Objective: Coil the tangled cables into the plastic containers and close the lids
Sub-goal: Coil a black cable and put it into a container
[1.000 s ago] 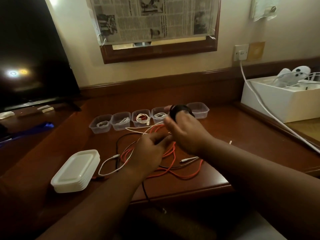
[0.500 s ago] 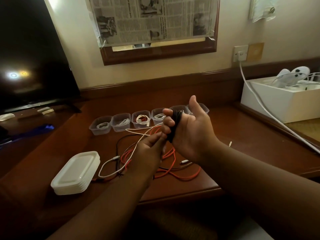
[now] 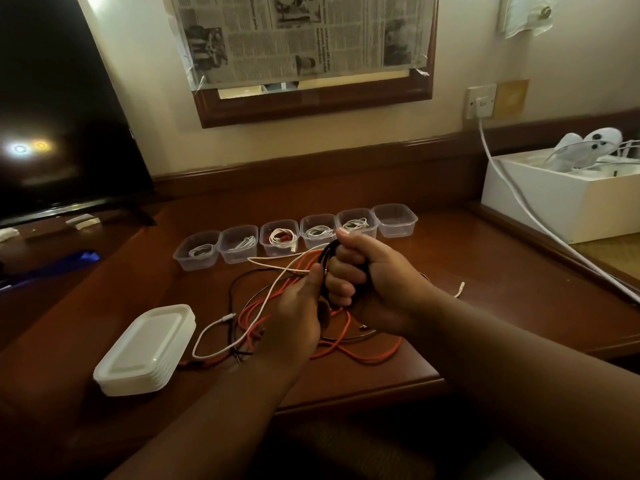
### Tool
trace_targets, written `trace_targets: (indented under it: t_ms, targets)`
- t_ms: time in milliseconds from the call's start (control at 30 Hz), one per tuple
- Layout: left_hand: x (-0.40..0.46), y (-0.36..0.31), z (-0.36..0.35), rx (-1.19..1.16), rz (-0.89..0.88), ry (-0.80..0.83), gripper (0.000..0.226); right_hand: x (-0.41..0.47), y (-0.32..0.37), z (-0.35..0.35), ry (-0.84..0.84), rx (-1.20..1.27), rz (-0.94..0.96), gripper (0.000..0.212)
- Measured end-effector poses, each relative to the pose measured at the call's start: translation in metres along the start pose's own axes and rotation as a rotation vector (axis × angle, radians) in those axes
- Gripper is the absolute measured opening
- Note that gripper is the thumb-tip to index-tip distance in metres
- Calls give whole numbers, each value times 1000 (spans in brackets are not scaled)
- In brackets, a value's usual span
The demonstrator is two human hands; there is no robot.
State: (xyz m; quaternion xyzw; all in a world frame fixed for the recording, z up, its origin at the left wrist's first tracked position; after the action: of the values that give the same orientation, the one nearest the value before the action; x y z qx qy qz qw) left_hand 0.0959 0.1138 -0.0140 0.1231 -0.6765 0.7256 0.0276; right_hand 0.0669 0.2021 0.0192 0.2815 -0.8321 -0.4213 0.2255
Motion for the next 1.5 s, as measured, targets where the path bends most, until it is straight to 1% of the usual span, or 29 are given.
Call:
trace_targets:
  t_ms: [67, 133, 200, 300, 400, 433, 500, 533, 567, 633, 700, 800, 867, 933, 1000, 1100, 1200, 1267, 1333, 1433, 1500]
  targets:
    - [8, 6, 0, 17, -22, -11, 42, 5, -2, 10, -35, -81, -16, 48]
    - [17, 13, 1, 77, -15, -24, 41, 10, -1, 20, -101, -252, -10, 47]
    - [25, 21, -1, 31, 30, -13, 38, 15, -1, 29, -155, -369, -11, 45]
    - [36, 26, -9, -55, 72, 46, 33, 28, 0, 38, -153, -376, -67, 46]
    - [50, 25, -14, -51, 25, 124, 33, 37, 8, 44, -140, -416, -45, 50]
    - [56, 23, -14, 9, -28, 147, 34, 39, 11, 46, -147, -473, -21, 49]
    - [66, 15, -10, 270, -245, 153, 28, 41, 19, 50, -206, -640, 66, 36]
    - [71, 11, -7, 387, -361, 129, 25, 43, 23, 54, -253, -712, 129, 29]
    - [77, 9, -4, 465, -441, 95, 24, 45, 27, 58, -303, -782, 201, 26]
    - [90, 8, 1, 544, -503, 45, 30, 51, 35, 65, -374, -928, 335, 25]
    - [106, 10, 2, 543, -478, 34, 33, 64, 37, 72, -422, -1014, 390, 21]
    - [125, 14, 2, 363, -351, 8, 21, 86, 36, 86, -471, -1061, 464, 19]
    - [136, 23, 5, 222, -221, -55, 23, 98, 31, 92, -463, -1094, 504, 17]
    - [147, 38, 9, 89, -94, -114, 26, 112, 24, 98, -430, -1132, 463, 15]
    - [157, 55, 14, 5, -9, -159, 26, 123, 16, 107, -382, -1166, 380, 23]
    - [168, 77, 22, -16, 12, -187, 27, 137, -2, 127, -293, -1149, 247, 31]
    - [172, 92, 24, 19, 32, -185, 31, 143, -14, 142, -267, -1157, 181, 31]
    - [173, 96, 25, 33, 20, -192, 33, 145, -18, 146, -240, -1101, 147, 30]
    - [172, 96, 23, 65, -3, -166, 33, 143, -19, 150, -240, -1036, 143, 31]
    - [172, 98, 18, 88, -20, -104, 34, 136, -11, 156, -304, -1066, 225, 35]
    - [174, 95, 17, 51, -53, -106, 29, 133, -6, 159, -337, -1021, 265, 37]
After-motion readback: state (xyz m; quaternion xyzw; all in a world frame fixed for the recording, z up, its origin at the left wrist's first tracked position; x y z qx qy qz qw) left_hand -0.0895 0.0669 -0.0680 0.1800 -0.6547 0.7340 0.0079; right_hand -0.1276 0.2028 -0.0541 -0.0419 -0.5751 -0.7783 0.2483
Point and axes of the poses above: each hand's wrist, its own x-axis towards the middle knuckle, its own z-axis out of the back of the hand, y = z × x, the point moved 7 cm from there along x, towards the middle knuckle
